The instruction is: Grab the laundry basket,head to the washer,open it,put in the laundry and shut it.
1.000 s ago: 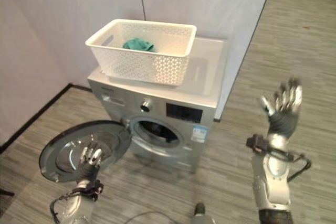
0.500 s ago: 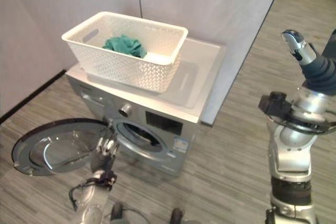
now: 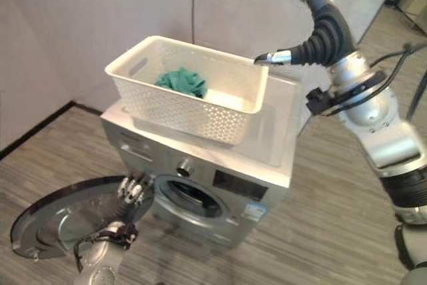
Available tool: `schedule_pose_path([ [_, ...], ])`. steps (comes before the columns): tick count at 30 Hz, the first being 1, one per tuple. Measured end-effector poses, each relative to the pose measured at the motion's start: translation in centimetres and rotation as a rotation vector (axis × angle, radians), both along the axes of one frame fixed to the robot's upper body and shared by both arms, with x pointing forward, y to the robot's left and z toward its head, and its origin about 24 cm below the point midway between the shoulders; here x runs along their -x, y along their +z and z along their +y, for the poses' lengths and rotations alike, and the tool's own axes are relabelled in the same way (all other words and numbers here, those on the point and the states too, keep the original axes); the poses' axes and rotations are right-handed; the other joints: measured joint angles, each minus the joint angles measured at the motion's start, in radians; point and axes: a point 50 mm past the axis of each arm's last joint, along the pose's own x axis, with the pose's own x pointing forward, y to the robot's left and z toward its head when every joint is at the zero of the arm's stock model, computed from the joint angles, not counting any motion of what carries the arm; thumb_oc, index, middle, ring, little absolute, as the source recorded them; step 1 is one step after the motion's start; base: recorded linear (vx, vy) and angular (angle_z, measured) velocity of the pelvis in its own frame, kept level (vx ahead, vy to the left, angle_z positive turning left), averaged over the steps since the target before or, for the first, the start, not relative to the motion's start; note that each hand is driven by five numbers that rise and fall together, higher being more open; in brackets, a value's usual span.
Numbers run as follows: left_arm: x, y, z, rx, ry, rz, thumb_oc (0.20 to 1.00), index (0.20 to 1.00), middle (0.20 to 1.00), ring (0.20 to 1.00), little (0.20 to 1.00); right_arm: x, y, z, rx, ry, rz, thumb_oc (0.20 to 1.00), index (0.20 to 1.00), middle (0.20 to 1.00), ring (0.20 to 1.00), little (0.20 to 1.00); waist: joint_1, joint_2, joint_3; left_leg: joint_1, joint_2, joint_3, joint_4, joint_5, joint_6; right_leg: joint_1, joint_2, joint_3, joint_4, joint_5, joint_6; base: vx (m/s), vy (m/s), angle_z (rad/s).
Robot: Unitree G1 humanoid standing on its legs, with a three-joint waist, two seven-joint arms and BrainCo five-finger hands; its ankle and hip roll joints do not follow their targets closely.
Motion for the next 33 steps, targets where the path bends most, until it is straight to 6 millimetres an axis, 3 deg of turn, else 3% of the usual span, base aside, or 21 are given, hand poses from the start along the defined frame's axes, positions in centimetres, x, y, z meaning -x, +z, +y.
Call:
schedule_pose_path([
  [2, 0.3, 0.1, -0.5, 0.012, -0.033, -0.007, 1.0, 1.0, 1.0, 1.0, 1.0, -0.7, 2.0, 0.3, 0.192, -0.062, 0.042, 1.0, 1.0, 1.0, 1.0, 1.0, -0.008, 0.011, 0.006, -0.013, 0.004, 0.0, 0.0, -0.001, 0.002, -0.01, 0.003, -0.004, 0.0, 0.0, 0.002, -0.03, 0.008, 0.05],
  [7, 0.7, 0.7, -0.3, 0.005, -0.093, -0.04, 1.0, 1.0, 1.0, 1.0, 1.0, -1.6, 7.5, 0.9, 0.366, -0.175, 0.09, 1.0, 1.0, 1.0, 1.0, 1.0, -0.027, -0.001, 0.008, -0.124, 0.032, -0.001, 0.0, 0.01, -0.005, -0.122, 0.031, -0.006, 0.0, 0.029, -0.005, -0.1, -0.008, 0.0],
  [9, 1.1, 0.9, 0.2, -0.019, -0.113, -0.041, 1.0, 1.0, 1.0, 1.0, 1.0, -1.8, 8.3, 1.3, 0.428, -0.197, 0.123, 1.0, 1.0, 1.0, 1.0, 1.0, -0.026, -0.017, 0.018, -0.166, 0.035, -0.002, 0.0, 0.035, -0.01, -0.162, 0.035, -0.007, 0.0, 0.042, -0.009, -0.12, -0.005, 0.02],
  [14, 2.1, 0.6, 1.6, -0.064, -0.115, -0.003, 1.0, 1.0, 1.0, 1.0, 1.0, -3.0, 6.9, 3.1, 0.456, -0.123, 0.184, 1.0, 1.0, 1.0, 1.0, 1.0, -0.017, -0.053, 0.053, -0.229, 0.046, -0.005, 0.0, 0.042, -0.015, -0.222, 0.046, -0.017, -0.005, 0.057, -0.012, -0.06, 0.015, 0.06],
  [16, 1.8, 0.7, 1.3, -0.043, -0.119, -0.01, 1.0, 1.0, 1.0, 1.0, 1.0, -3.8, 5.9, 4.1, 0.469, -0.094, 0.215, 1.0, 1.0, 1.0, 1.0, 1.0, -0.01, -0.047, 0.064, -0.271, 0.046, -0.006, 0.0, 0.041, -0.015, -0.249, 0.048, -0.036, -0.008, 0.061, -0.012, -0.06, 0.015, 0.24],
  [19, 1.5, 0.8, 0.7, -0.034, -0.133, -0.027, 1.0, 1.0, 1.0, 1.0, 1.0, -4.7, 4.5, 5.6, 0.487, -0.053, 0.253, 1.0, 1.0, 1.0, 1.0, 1.0, 0.033, -0.035, 0.101, -0.321, 0.041, -0.04, 0.0, 0.046, -0.014, -0.281, 0.046, -0.064, -0.007, 0.071, -0.011, -0.04, 0.013, 0.25],
  [27, 1.2, 1.1, 1.0, -0.037, -0.109, -0.041, 1.0, 1.0, 1.0, 1.0, 1.0, -4.8, 3.5, 6.0, 0.498, -0.046, 0.288, 1.0, 1.0, 1.0, 1.0, 1.0, 0.062, -0.052, 0.117, -0.351, 0.038, -0.057, 0.001, 0.05, -0.016, -0.299, 0.046, -0.085, 0.0, 0.065, -0.011, 0.0, -0.002, 0.09],
  [30, 0.8, 1.4, 1.1, -0.034, -0.099, -0.057, 1.0, 1.0, 1.0, 1.0, 1.0, -4.9, 3.3, 6.2, 0.498, -0.044, 0.293, 1.0, 1.0, 1.0, 1.0, 1.0, 0.069, -0.059, 0.127, -0.355, 0.037, -0.064, 0.0, 0.078, -0.024, -0.296, 0.046, -0.093, -0.001, 0.06, -0.009, 0.01, -0.01, 0.06],
  [33, 0.7, 1.5, 1.1, -0.028, -0.092, -0.057, 1.0, 1.0, 1.0, 1.0, 1.0, -5.0, 3.5, 5.9, 0.495, -0.058, 0.29, 1.0, 1.0, 1.0, 1.0, 1.0, 0.066, -0.059, 0.127, -0.368, 0.038, -0.103, 0.001, 0.082, -0.029, -0.296, 0.052, -0.115, 0.0, 0.055, -0.009, 0.03, -0.015, 0.19],
])
